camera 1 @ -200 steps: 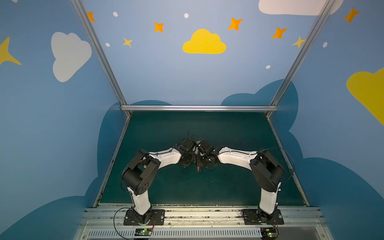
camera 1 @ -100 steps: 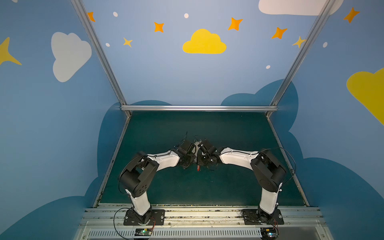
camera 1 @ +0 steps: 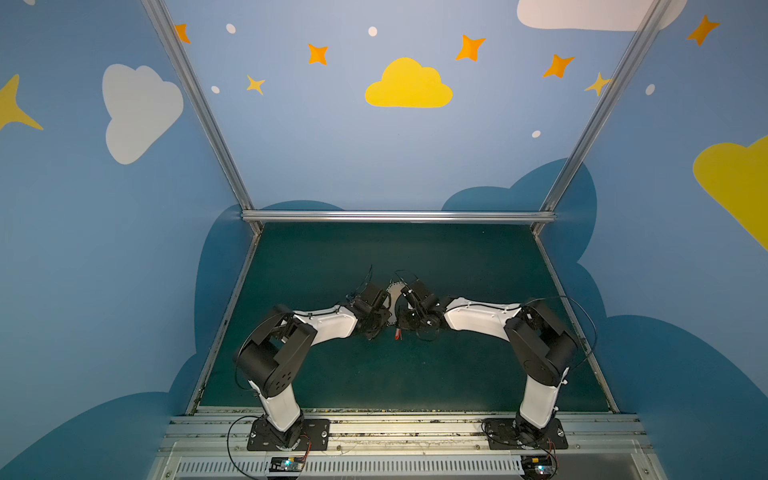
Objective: Put the keys on the keyring
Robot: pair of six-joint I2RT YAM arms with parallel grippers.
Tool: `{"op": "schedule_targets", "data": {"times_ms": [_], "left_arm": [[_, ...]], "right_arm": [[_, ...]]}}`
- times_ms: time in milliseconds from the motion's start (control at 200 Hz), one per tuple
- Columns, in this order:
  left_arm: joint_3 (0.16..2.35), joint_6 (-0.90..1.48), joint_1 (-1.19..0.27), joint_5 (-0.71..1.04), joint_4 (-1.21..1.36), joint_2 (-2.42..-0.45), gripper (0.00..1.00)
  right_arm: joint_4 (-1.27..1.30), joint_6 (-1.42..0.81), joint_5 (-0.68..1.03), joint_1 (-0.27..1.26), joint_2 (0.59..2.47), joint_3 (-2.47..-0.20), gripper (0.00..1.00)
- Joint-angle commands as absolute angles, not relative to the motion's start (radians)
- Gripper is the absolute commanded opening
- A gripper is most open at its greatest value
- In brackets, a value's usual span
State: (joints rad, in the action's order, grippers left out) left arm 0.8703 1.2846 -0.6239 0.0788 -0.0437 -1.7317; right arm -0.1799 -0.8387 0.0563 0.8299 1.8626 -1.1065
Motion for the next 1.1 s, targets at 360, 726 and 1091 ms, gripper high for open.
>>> {"op": "schedule_targets", "data": {"times_ms": [360,726,1091], "left_arm": [[0.86,1.304,-0.625,0.044,-0.006,-1.703,0.04],[0.858,1.305,-0.629,0.066,0.006,-1.719,0.04],[0.865,1.306,-0.631,0.056,0.009,-1.713,0.04]], "right_arm": [[-0.283,-0.773,0.074,0.856,1.916,-1.18,0.0],[-0.221,-0.779,0.066,0.854,1.895,-1.155,0.0],[-0.222,-0.753,0.113,0.857,1.913,-1.174,0.0]]}}
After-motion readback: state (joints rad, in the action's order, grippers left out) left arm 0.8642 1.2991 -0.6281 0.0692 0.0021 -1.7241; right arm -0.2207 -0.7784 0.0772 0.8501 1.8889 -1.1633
